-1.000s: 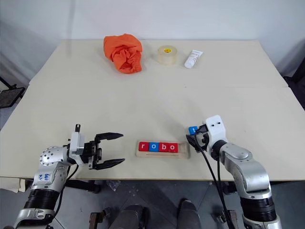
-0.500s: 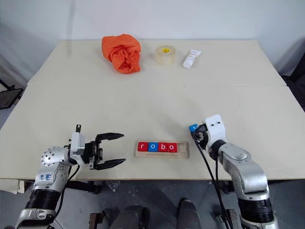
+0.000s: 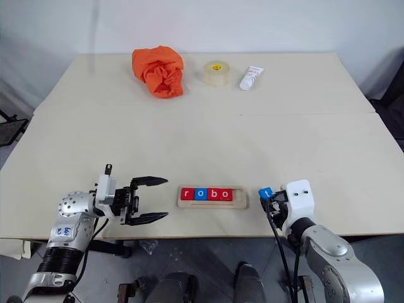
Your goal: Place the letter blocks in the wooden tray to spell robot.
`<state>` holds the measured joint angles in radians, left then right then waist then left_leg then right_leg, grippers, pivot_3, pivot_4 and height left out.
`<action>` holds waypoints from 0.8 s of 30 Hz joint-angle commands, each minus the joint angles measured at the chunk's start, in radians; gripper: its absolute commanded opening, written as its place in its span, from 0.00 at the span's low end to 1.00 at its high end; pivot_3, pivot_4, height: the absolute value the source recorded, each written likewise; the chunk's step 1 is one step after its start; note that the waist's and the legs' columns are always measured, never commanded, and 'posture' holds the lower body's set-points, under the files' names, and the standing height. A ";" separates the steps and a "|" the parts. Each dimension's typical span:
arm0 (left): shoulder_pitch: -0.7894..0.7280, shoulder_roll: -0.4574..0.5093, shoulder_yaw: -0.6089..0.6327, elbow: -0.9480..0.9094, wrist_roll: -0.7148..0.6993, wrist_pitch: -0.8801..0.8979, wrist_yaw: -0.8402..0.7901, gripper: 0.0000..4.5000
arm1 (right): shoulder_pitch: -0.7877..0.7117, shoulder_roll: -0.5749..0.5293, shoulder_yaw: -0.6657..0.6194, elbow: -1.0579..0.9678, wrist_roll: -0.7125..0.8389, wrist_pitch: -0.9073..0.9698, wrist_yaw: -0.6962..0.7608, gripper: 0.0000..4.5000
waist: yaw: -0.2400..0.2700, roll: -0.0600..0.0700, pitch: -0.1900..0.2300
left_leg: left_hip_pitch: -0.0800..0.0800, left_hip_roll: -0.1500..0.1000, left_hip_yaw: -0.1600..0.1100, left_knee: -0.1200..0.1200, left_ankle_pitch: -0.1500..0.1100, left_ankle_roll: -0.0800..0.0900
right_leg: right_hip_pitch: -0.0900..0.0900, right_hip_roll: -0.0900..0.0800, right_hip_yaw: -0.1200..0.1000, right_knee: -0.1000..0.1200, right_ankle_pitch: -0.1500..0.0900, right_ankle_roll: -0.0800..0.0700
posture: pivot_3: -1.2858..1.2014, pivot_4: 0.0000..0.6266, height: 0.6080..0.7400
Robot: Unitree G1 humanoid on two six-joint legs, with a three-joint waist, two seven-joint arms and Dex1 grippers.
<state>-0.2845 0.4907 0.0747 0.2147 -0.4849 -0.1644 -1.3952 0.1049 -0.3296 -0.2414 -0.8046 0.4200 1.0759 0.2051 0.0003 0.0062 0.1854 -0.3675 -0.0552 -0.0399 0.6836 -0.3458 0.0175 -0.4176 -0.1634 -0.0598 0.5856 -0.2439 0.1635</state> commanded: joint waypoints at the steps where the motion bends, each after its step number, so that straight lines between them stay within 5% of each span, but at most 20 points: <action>1: -0.020 0.009 0.004 0.004 -0.013 0.001 -0.011 1.00 | 0.015 0.020 -0.005 -0.043 -0.010 -0.032 -0.030 0.50 | 0.000 0.000 0.000 | 0.000 0.000 0.000 0.000 0.000 0.000 | 0.000 0.000 0.000 0.000 0.000 0.000 | 0.52 0.24 1.00; 8: -0.029 0.006 0.003 0.009 -0.011 0.002 -0.010 1.00 | 0.019 -0.046 -0.010 -0.025 -0.004 -0.078 0.024 0.99 | 0.000 0.000 0.000 | 0.000 0.000 0.000 0.000 0.000 0.000 | 0.000 0.000 0.000 0.000 0.000 0.000 | 0.52 0.24 1.00; 18: -0.029 -0.002 -0.002 0.007 -0.010 0.000 0.002 1.00 | -0.001 -0.406 0.022 0.135 0.015 -0.312 0.446 0.99 | 0.000 0.000 0.000 | 0.000 0.000 0.001 0.000 0.000 0.001 | 0.000 0.000 0.000 -0.001 0.000 0.000 | 0.52 0.24 1.00; 24: -0.022 -0.004 -0.004 -0.001 -0.011 -0.003 0.006 1.00 | -0.132 -0.634 0.132 0.441 -0.083 -0.620 0.776 0.99 | -0.001 -0.001 0.000 | 0.000 0.000 0.002 0.000 0.000 0.002 | 0.002 0.000 0.000 -0.004 0.001 0.002 | 0.52 0.24 1.00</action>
<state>-0.3059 0.4844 0.0631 0.2375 -0.4846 -0.1629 -1.3900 -0.0057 -0.9400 -0.1273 -0.4066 0.3617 0.5470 0.9014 -0.0008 0.0052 0.1859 -0.3672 -0.0552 -0.0380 0.6840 -0.3458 0.0194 -0.4151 -0.1635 -0.0604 0.5820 -0.2430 0.1653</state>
